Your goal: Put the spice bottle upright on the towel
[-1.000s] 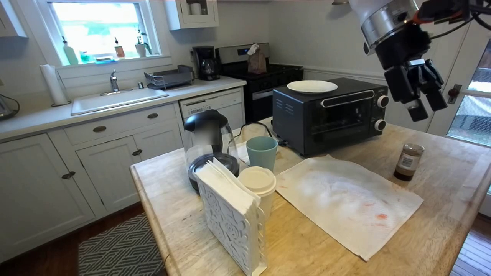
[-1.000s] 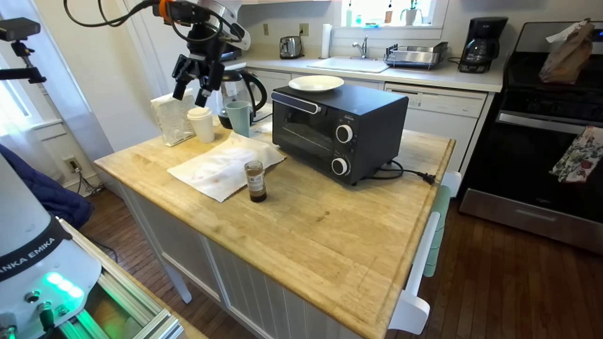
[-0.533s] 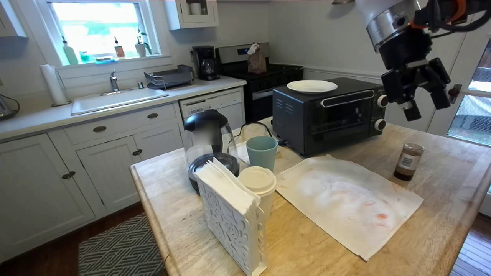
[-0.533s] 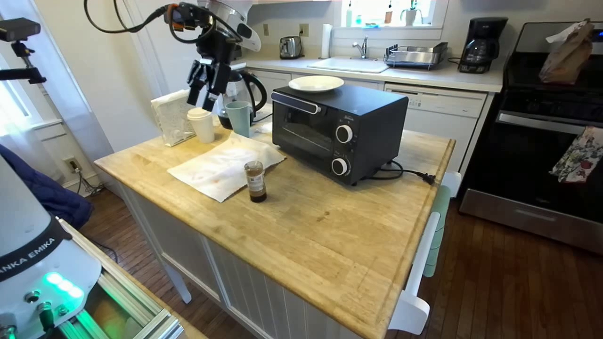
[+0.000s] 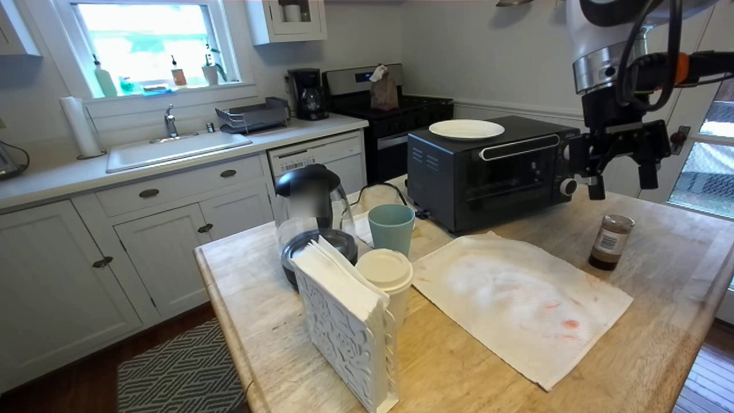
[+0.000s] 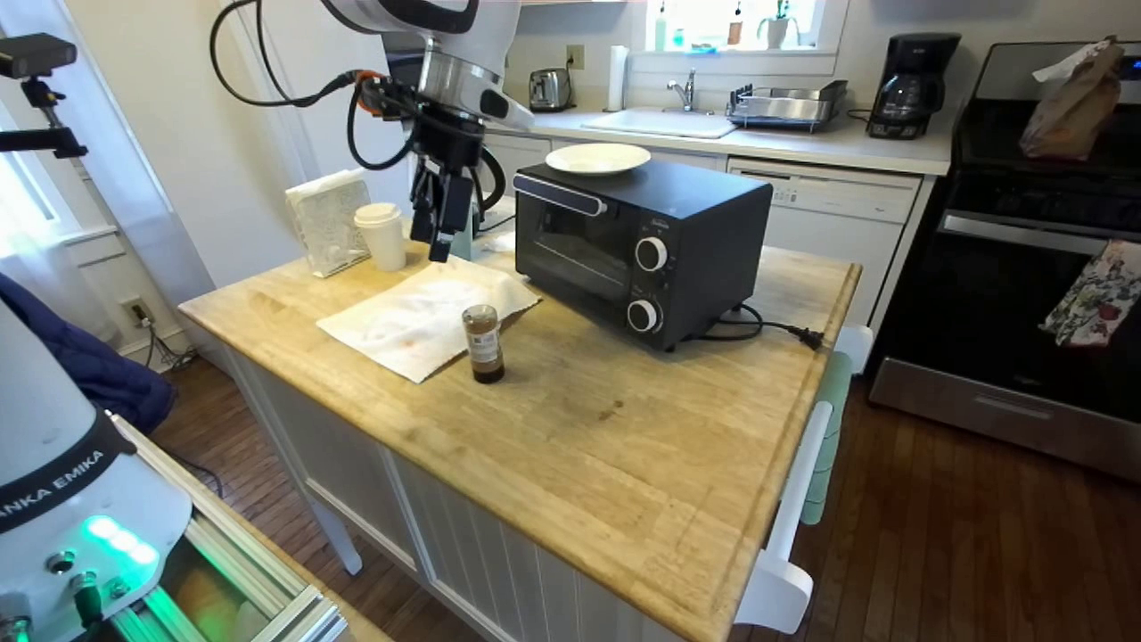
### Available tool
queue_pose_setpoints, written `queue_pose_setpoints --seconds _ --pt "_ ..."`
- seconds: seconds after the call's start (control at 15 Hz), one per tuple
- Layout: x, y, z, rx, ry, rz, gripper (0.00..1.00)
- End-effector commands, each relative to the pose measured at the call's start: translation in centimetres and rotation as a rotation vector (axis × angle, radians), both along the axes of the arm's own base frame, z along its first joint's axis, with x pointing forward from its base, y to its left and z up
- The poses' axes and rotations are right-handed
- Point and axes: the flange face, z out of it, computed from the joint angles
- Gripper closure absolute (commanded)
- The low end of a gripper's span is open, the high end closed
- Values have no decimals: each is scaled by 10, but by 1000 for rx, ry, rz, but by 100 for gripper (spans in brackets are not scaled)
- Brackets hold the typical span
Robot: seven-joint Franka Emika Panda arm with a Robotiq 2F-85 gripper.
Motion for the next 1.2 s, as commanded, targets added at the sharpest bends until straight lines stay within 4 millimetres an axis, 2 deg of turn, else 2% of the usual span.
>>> queue_pose_setpoints --seconds 0.0,0.27,0.67,1.13 --pt "-8 -11 -16 -14 -52 -75 0" --pt "-10 -23 -31 -49 -79 -132 0" --pt "-10 -29 -52 -95 -68 -196 0" --pt "-10 -48 -69 -116 -81 -267 0"
